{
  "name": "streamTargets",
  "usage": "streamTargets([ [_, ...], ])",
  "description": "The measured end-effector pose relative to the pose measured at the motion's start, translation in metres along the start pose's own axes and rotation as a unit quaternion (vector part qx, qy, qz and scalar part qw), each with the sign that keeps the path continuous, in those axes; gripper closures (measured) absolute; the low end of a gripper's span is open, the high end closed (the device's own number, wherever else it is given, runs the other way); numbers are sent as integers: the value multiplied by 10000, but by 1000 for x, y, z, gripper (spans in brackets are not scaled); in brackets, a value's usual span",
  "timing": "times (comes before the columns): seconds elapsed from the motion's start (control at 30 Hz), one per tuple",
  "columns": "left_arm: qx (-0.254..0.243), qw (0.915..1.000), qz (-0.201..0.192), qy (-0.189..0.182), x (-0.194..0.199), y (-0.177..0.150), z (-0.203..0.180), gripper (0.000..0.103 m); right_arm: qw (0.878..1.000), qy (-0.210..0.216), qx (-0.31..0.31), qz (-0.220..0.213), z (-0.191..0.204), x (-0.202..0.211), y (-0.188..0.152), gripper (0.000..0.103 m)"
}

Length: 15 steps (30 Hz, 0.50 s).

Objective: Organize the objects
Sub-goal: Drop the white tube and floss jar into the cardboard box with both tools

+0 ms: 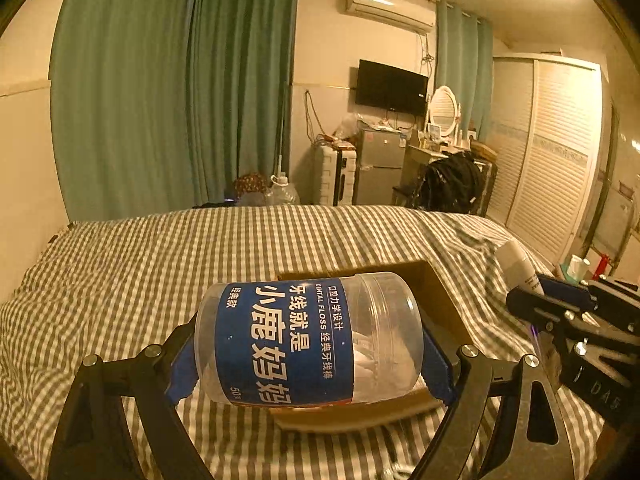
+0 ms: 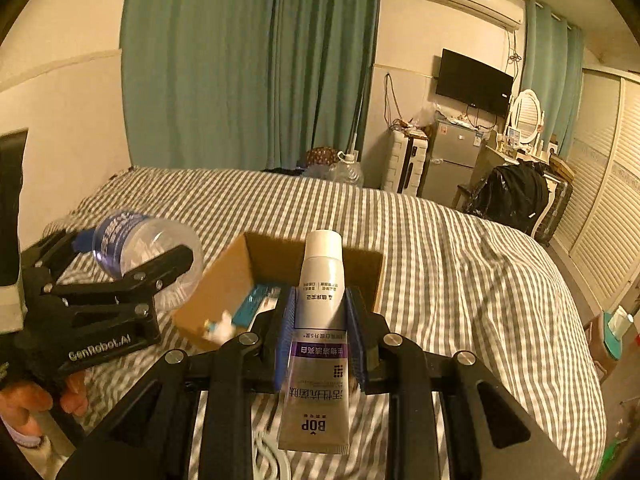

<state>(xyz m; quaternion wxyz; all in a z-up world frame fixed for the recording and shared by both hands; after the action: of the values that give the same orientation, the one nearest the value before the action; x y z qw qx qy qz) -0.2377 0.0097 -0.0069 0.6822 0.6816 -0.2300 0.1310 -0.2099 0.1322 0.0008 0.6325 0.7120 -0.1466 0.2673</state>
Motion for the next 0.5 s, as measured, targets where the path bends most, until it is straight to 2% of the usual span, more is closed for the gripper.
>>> streamTargets([
  [0.23, -87, 9998, 172, 3, -42, 0, 7, 13, 9998, 48, -143, 111, -12, -54, 25, 79],
  [0.5, -159, 9981, 596, -31, -95, -26, 3, 13, 9983, 79, -177, 549, -17, -125, 9, 78],
])
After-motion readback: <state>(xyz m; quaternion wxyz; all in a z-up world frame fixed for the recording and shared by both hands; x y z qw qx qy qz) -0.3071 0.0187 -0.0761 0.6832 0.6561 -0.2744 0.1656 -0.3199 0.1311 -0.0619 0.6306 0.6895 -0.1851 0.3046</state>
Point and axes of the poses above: each gripper's, at about its wrist camera, not at the fingertips, and x roughly against the way its jaws point, z to its left, y to its top, the point moved 8 cm from there along -x, roughly the way its jaws point, and after that the axes turned 1 degree about -x, right-handed, at the moved point
